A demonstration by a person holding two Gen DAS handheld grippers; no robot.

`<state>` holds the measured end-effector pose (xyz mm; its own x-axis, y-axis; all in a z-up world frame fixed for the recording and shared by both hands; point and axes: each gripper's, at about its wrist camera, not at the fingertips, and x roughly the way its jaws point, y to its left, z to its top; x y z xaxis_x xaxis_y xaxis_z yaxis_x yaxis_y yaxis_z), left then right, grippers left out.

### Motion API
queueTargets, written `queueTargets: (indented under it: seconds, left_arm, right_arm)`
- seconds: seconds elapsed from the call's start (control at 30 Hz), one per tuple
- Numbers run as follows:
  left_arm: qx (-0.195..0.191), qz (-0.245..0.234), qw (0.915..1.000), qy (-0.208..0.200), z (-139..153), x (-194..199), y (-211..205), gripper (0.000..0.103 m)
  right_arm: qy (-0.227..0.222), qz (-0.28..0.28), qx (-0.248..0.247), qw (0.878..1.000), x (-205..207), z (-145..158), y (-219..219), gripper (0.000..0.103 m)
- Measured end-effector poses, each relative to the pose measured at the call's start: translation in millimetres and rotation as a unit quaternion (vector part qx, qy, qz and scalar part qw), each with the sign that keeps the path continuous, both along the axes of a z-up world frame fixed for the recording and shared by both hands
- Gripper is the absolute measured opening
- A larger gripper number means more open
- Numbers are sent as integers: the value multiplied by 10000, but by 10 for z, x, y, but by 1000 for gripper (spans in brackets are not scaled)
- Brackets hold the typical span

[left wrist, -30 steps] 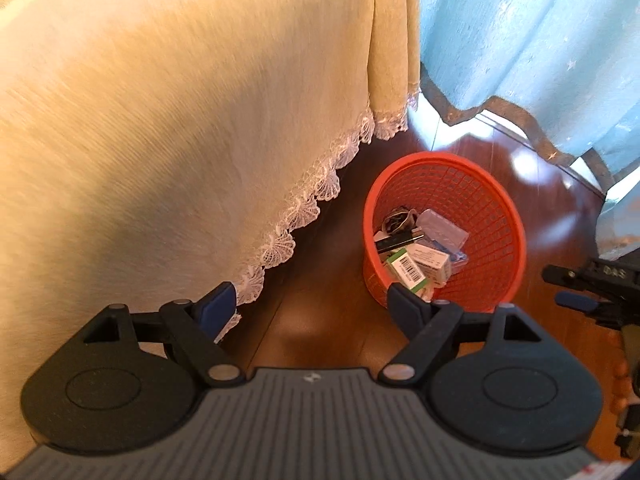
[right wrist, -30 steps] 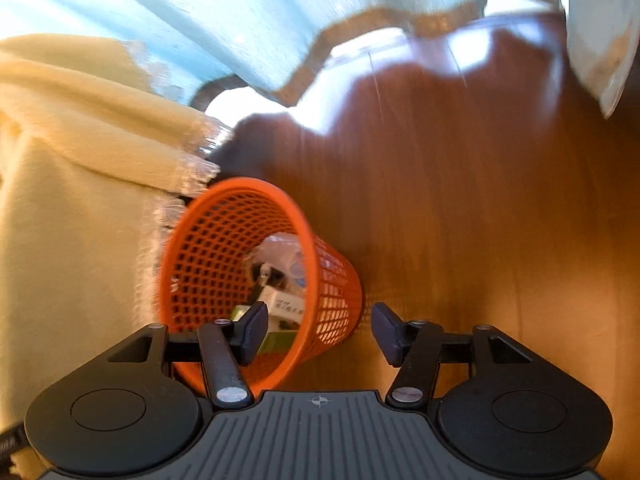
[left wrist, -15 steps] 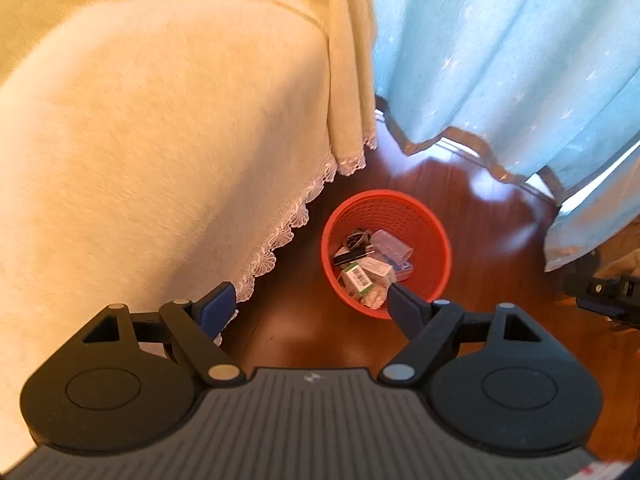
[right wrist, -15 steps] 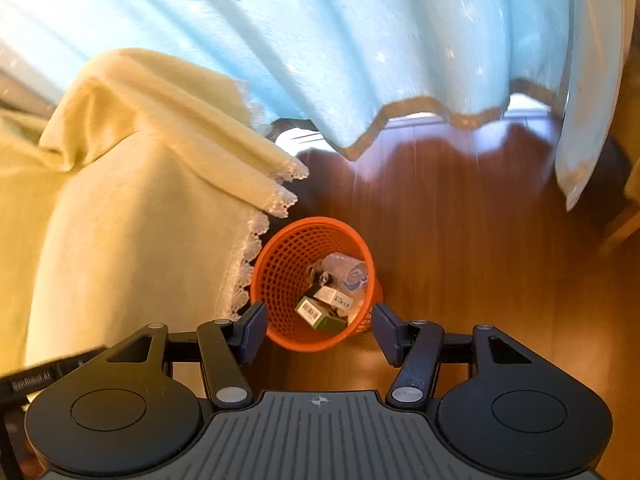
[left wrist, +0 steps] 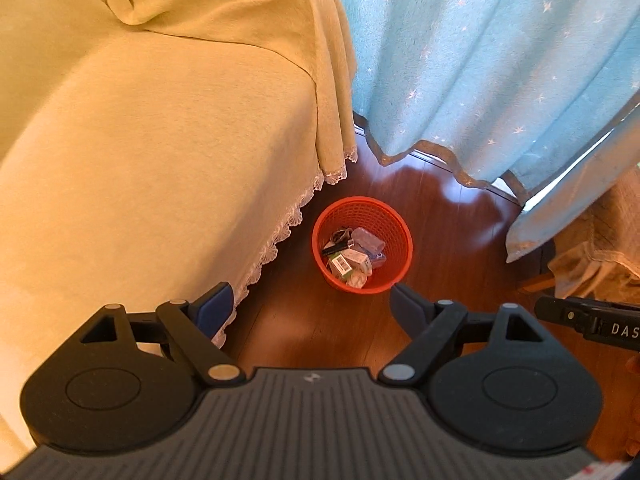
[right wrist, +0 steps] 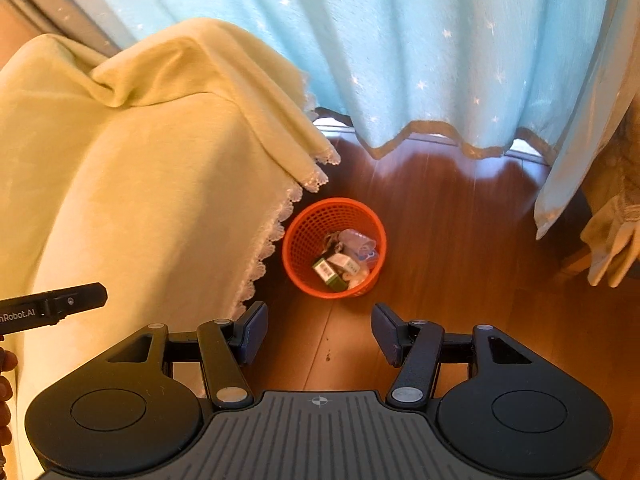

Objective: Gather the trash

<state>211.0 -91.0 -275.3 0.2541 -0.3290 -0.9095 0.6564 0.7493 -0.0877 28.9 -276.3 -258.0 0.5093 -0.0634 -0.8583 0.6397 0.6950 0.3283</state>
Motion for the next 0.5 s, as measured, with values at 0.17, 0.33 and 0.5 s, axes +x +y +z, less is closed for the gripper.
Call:
queueTargets:
  seconds: [0.17,0.33,0.5]
  left_arm:
    - [-62,-105,9999,-21,378,-131,297,83]
    - [-131,-216,9997,-23,783,-309,650,83]
    - [-167,-373,9991,-71,1165,-534,990,83]
  right_arm:
    - [-50,-37,-149,9999,-101,460,335,55]
    - [71,-114,-173,9998,-222,839,728,55]
    - [52,13,-220,9997,-344,1194,1121,55]
